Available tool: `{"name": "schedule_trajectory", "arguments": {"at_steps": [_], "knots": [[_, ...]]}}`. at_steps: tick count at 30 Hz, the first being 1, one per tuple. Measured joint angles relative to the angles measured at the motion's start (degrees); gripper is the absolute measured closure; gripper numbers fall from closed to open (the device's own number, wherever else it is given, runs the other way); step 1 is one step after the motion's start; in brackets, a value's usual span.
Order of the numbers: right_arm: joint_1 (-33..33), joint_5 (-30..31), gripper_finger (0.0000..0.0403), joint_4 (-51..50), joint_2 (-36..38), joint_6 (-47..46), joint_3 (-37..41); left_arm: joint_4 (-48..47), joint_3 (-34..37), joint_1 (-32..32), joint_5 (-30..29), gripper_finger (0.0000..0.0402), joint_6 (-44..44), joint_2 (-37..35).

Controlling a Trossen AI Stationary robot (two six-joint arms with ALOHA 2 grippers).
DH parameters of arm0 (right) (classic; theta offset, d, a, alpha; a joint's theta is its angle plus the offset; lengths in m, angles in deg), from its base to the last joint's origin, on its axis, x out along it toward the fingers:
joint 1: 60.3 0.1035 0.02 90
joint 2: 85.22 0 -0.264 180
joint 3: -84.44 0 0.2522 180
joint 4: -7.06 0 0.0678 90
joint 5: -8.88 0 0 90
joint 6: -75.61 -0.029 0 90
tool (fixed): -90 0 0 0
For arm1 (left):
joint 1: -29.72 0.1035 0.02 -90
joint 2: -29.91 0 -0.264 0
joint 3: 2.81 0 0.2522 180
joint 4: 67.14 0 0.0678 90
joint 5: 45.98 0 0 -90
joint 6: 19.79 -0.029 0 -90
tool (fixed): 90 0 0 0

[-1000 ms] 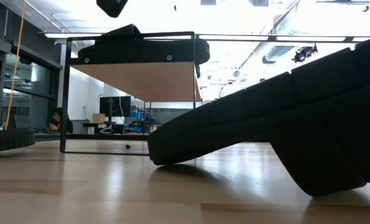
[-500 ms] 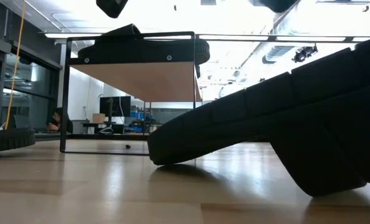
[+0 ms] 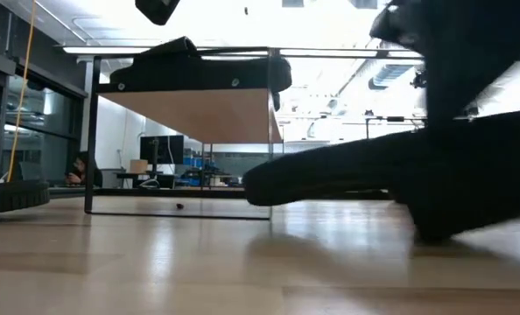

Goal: Pick and place slides into the shelf
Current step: Put the right slipper on the shelf

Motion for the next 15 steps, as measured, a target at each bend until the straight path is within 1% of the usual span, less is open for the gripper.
{"name": "schedule_trajectory", "arguments": {"at_steps": [1, 4, 7, 10, 15], "knots": [[-0.1, 3.4, 0.0403, -2.9, 0.0, -1.7, -0.6, 0.0, 0.0, 0.0, 0.0, 0.0121, 0.0, 0.0], [-0.5, 8.2, 0.0403, -11.2, -0.1, -6.7, -3.1, 0.0, 0.0, 0.0, 0.0, 0.0121, 0.0, 0.0], [-0.6, 10.2, 0.0403, -18.1, -0.1, -11.1, -5.0, 0.0, 0.0, 0.0, 0.0, 0.0121, 0.0, 0.0], [-0.6, 10.8, 0.0403, -20.6, -0.1, -12.5, -6.4, 0.0, 0.0, 0.0, 0.0, 0.0121, -0.3, 0.0], [-1.1, 14.3, 0.0403, -22.3, 0.0, -12.7, -7.4, 0.0, 0.0, 0.0, 0.0, 0.0121, -0.3, 0.0]]}}
